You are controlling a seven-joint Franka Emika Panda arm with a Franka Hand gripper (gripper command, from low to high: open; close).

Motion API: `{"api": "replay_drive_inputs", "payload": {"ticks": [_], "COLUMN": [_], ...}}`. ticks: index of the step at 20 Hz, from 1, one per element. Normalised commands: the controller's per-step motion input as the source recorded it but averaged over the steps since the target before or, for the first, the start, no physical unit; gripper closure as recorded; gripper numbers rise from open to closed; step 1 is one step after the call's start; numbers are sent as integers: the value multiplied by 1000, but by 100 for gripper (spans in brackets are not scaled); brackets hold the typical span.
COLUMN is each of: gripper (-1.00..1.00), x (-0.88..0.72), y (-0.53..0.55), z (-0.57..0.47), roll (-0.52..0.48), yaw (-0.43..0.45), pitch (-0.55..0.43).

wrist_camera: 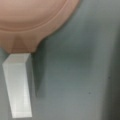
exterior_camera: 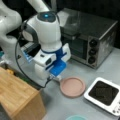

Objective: Pick up the pan. Place the pan on the table. Pick up the bowl. Place the bowl on the stove.

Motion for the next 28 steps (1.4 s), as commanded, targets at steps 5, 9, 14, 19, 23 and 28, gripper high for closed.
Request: {"api": "replay_drive_inputs", "payload": {"ticks": [5,9,14,19,23,28], "gripper": [-100,-100,-100,-100,-100,-100], "x": [592,624,520,454,391,430], "y": [-211,-128,-43,-23,-145,-295], "z": [279,346,264,133,101,131], "roll": [-68,-93,-159,-161,-123,-91], "yaw": [53,49,34,73,161,186], "pitch": [407,425,370,256,166,134]}}
